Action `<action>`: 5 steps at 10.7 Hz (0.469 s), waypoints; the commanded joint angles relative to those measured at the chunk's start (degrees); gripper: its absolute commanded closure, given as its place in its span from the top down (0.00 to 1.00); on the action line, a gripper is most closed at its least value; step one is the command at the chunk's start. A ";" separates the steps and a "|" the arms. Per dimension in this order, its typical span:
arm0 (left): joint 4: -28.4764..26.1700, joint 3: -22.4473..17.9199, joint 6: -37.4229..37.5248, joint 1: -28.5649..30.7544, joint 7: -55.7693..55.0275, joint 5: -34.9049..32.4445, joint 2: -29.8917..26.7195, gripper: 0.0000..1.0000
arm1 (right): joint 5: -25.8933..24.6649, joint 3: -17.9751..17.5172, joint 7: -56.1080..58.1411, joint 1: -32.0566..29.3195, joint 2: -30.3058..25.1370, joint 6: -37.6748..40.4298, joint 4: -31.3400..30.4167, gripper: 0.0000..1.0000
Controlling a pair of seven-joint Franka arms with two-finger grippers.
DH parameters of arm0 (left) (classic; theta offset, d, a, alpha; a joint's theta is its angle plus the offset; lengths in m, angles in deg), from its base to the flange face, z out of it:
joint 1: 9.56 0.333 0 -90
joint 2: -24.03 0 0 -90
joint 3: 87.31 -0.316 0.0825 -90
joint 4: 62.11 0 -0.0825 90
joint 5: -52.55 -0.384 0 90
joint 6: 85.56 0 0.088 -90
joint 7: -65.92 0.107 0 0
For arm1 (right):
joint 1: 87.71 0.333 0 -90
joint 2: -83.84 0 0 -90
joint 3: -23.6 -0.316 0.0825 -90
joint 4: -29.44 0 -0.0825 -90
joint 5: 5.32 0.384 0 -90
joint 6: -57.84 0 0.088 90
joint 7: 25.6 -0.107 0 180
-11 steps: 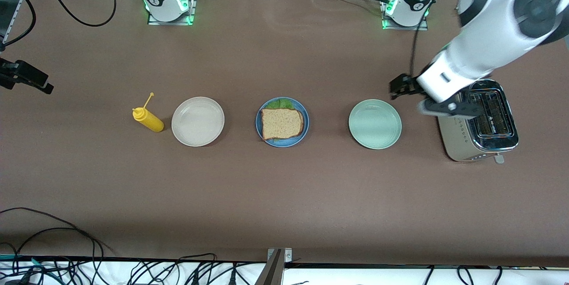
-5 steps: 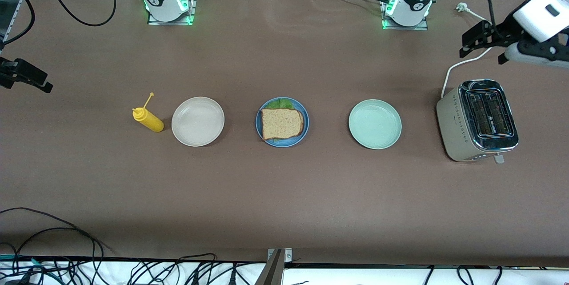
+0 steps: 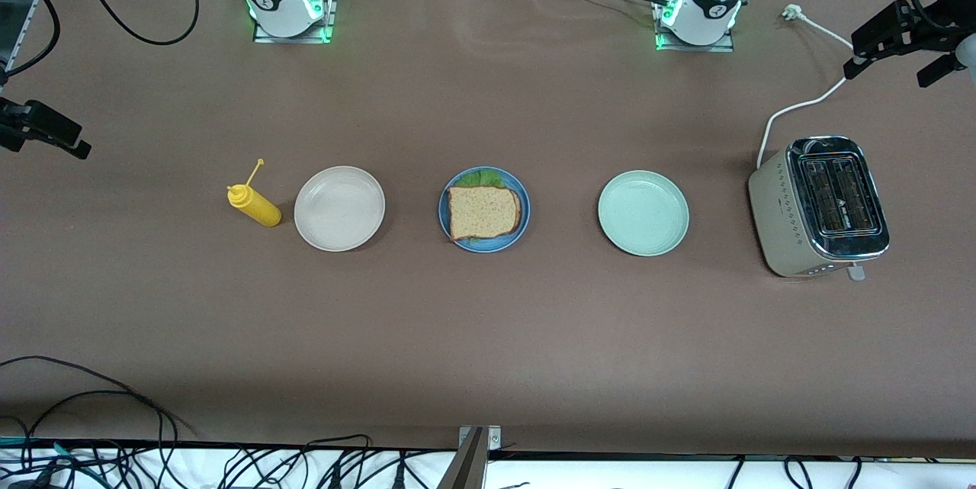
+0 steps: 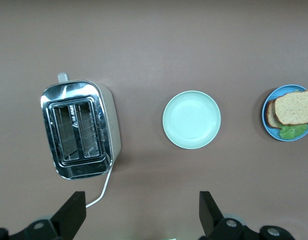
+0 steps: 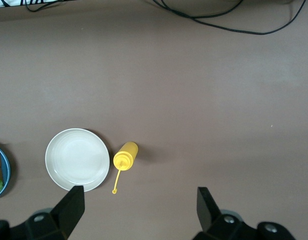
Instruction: Make sandwich in blue plate with both arms
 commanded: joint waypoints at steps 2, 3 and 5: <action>4.55 -0.17 2.09 -0.66 1.73 -2.13 4.93 1.00 | 1.22 0.50 0.34 -0.04 -0.22 2.33 0.96 1.00; 4.28 -0.17 1.74 -0.66 1.73 -1.87 5.55 1.00 | 1.22 0.15 0.08 -0.12 -0.30 2.41 1.31 1.00; 3.32 -0.08 0.61 -0.66 1.73 -1.52 6.08 1.00 | 1.22 0.24 0.08 -0.04 -0.57 2.42 1.32 1.00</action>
